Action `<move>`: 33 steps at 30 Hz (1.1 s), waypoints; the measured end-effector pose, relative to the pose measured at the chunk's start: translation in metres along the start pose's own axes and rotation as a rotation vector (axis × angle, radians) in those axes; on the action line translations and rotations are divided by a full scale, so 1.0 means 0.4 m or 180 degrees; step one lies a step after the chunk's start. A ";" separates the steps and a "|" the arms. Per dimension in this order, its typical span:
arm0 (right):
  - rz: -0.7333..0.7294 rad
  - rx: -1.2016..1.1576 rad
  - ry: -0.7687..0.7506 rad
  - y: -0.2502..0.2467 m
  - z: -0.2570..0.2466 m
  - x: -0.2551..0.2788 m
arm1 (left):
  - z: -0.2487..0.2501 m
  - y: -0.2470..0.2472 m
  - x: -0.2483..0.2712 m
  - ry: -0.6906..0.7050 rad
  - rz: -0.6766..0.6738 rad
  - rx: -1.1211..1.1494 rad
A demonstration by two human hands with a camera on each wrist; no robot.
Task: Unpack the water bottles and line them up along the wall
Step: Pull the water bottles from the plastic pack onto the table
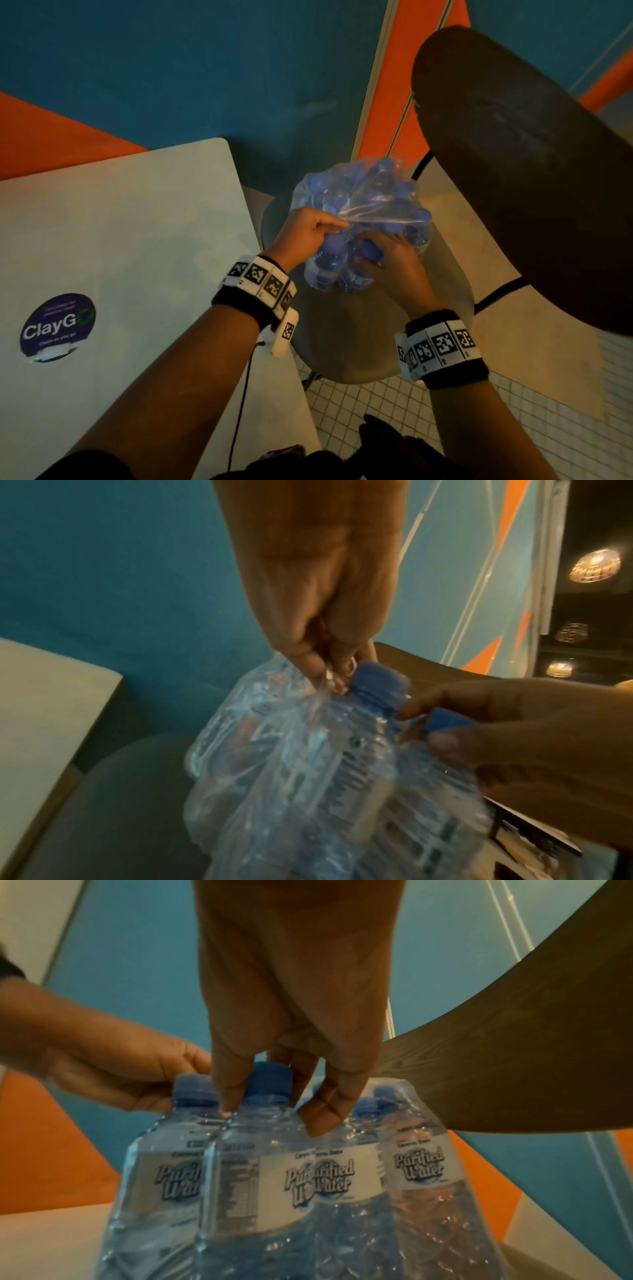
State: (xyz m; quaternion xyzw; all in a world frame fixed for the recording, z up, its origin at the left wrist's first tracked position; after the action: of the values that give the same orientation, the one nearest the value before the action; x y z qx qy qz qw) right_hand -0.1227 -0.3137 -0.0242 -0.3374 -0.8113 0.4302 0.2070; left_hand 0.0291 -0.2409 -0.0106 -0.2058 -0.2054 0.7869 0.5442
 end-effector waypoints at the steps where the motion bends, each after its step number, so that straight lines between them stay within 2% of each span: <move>1: -0.0018 -0.0043 -0.0012 -0.004 0.000 0.002 | -0.004 0.003 -0.003 -0.0032 -0.0161 -0.0027; 4: 0.0120 -0.0237 0.0176 -0.009 0.000 0.011 | -0.022 0.023 -0.002 -0.0092 -0.0564 -0.0335; 8: 0.0299 -0.0390 0.0414 0.005 0.003 0.026 | -0.025 0.029 0.061 -0.0098 -0.0369 -0.1124; 11: 0.0363 -0.0293 0.0546 0.020 -0.007 0.026 | 0.013 0.052 0.122 0.0062 -0.0205 -0.1702; 14: 0.0220 -0.0231 0.0753 0.022 -0.023 0.026 | 0.025 0.083 0.146 0.0007 0.0112 -0.1182; 18: 0.0051 -0.0243 0.0736 0.010 -0.027 0.035 | 0.022 0.094 0.176 0.0072 -0.0005 -0.0894; 21: -0.0264 -0.0059 0.0785 0.013 -0.043 0.050 | 0.039 0.070 0.201 0.0223 0.0115 -0.0757; 25: 0.0227 -0.0031 0.0541 0.004 -0.068 0.083 | 0.064 0.031 0.216 0.0170 0.0273 -0.0698; 29: 0.0044 0.0272 0.0321 0.017 -0.119 0.099 | 0.064 -0.015 0.252 -0.0008 0.0150 -0.0609; 33: -0.0155 0.0540 0.0002 0.030 -0.237 0.126 | 0.045 -0.096 0.318 -0.0114 0.0206 -0.0438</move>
State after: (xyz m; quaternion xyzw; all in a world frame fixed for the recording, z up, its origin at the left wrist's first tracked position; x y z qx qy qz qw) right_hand -0.0938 -0.2193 0.0194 -0.2989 -0.7799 0.4921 0.2454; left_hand 0.0080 -0.1106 0.0127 -0.2352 -0.2619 0.7917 0.4993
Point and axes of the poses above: each hand's wrist, its own x-axis away from the middle knuckle, its own y-axis out of the palm, z = x × y, the point moved 3 cm from there along -x, towards the middle knuckle, and after that the axes turned 9 degrees about y, right-handed, at the moved point
